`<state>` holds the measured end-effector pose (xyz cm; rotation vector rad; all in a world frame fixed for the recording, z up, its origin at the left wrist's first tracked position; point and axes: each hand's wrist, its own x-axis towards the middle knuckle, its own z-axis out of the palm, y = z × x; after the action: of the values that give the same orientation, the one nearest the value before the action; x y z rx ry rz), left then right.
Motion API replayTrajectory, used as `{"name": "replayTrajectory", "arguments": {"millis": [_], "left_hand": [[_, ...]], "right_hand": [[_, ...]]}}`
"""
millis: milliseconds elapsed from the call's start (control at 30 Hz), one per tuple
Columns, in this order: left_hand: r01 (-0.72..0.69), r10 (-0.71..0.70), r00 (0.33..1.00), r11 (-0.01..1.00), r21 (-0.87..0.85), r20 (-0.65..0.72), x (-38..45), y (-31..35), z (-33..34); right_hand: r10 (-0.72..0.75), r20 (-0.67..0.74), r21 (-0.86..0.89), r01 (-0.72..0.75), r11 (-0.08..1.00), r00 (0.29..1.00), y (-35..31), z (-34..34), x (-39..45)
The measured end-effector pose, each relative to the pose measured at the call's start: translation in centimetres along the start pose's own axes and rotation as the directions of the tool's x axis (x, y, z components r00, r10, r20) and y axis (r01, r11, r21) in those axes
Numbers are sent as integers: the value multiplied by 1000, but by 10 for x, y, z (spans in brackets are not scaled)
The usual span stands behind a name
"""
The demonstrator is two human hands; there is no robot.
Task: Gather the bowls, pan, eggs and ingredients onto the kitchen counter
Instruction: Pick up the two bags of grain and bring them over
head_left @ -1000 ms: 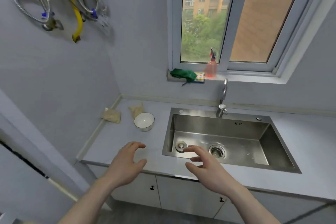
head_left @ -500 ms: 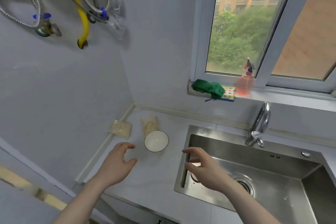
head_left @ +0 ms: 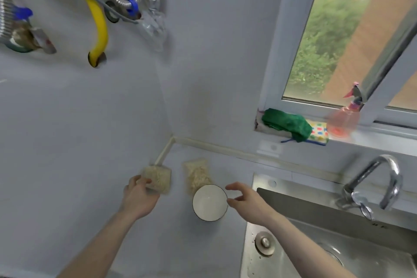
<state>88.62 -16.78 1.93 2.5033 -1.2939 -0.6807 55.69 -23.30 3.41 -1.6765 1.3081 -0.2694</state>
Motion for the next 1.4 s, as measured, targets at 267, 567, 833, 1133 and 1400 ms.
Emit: {"name": "replayTrajectory", "arguments": {"millis": [267, 567, 833, 1133, 1400], "left_hand": [[84, -100, 988, 988, 132, 120, 111, -49, 29], [14, -35, 993, 983, 182, 109, 125, -40, 34], [236, -214, 968, 954, -183, 131, 106, -21, 51], [247, -214, 967, 927, -284, 140, 126, -42, 64], [415, -373, 901, 592, -691, 222, 113, -28, 55]], "right_hand": [[163, 11, -44, -162, 986, 987, -12, 21, 110], [401, 25, -63, -399, 915, 916, 9, 41, 176], [527, 39, -178, -513, 840, 849, 26, 53, 200], [599, 165, -213, -565, 797, 783, 42, 63, 224], [492, 37, -24, -491, 871, 870, 36, 65, 229]]}}
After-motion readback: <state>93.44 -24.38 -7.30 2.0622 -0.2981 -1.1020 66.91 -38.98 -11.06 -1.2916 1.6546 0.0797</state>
